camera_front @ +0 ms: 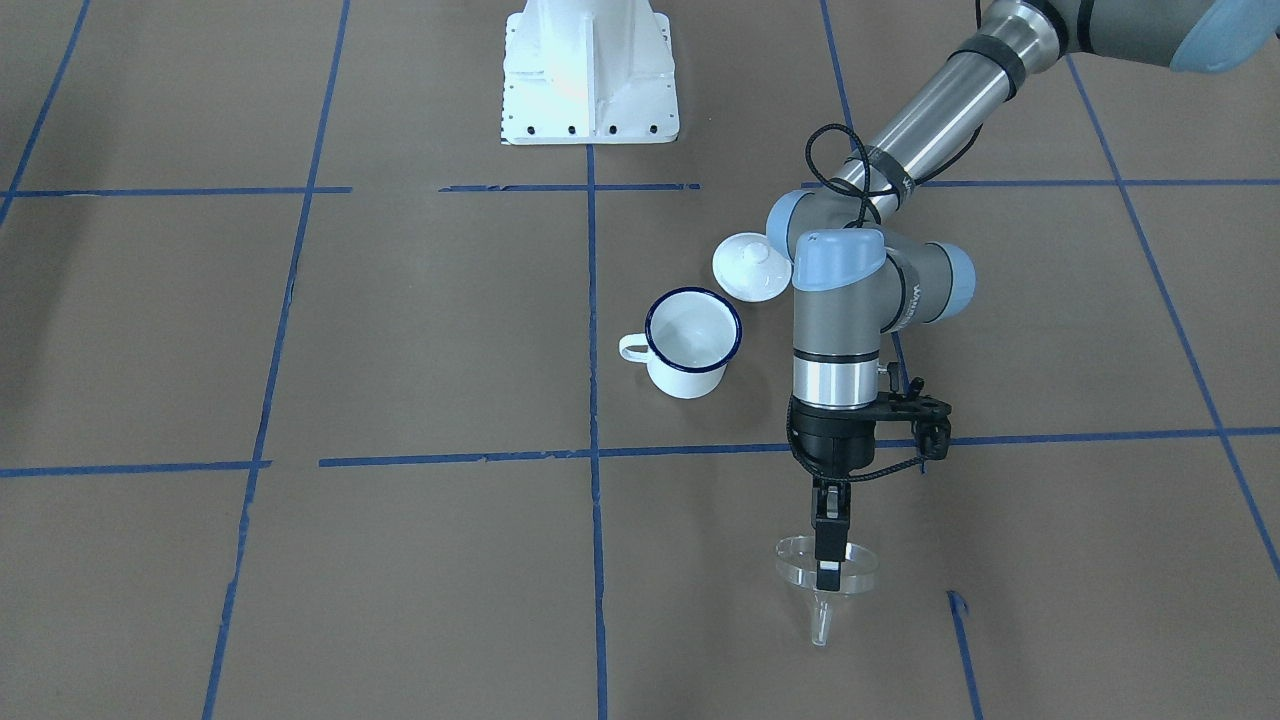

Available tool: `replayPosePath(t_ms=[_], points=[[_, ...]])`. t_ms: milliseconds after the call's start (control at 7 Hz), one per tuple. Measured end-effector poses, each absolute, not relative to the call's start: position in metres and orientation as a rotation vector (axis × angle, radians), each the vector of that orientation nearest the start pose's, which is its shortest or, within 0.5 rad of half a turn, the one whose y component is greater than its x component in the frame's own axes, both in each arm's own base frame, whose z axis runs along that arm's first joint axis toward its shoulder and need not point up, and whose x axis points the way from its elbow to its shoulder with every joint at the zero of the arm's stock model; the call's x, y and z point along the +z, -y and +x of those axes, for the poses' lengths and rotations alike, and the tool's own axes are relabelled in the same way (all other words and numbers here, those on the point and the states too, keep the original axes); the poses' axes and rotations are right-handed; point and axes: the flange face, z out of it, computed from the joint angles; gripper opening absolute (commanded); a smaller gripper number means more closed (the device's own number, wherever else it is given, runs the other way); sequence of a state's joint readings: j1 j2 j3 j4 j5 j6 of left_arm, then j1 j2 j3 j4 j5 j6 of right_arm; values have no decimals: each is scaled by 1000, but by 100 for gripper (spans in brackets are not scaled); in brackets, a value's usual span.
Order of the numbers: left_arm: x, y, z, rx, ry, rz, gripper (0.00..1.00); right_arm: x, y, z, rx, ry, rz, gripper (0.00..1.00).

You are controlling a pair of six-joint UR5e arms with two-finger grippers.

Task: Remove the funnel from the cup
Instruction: 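Lower the funnel onto the table beyond the mug and open the left gripper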

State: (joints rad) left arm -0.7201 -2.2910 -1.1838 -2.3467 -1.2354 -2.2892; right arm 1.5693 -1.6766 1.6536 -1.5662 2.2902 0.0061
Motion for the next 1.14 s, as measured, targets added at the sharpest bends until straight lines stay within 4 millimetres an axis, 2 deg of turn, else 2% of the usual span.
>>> replayPosePath(t_ms=[286,429,571,714,857,1143], points=[[255,626,452,-1274,-1254,340,100,671,446,67,11,719,-20,100],[234,607,430,-1139,-1229,311,100,671,446,67,11,719,-20,100],[222,577,404,-973,-1183,293,100,671,446,67,11,719,-20,100],[221,545,379,-789,-1112,279,100,671,446,67,11,719,-20,100],[225,522,361,-606,-1032,274,100,671,446,67,11,719,-20,100],[251,485,337,-291,-928,270,100,671,446,67,11,719,-20,100]])
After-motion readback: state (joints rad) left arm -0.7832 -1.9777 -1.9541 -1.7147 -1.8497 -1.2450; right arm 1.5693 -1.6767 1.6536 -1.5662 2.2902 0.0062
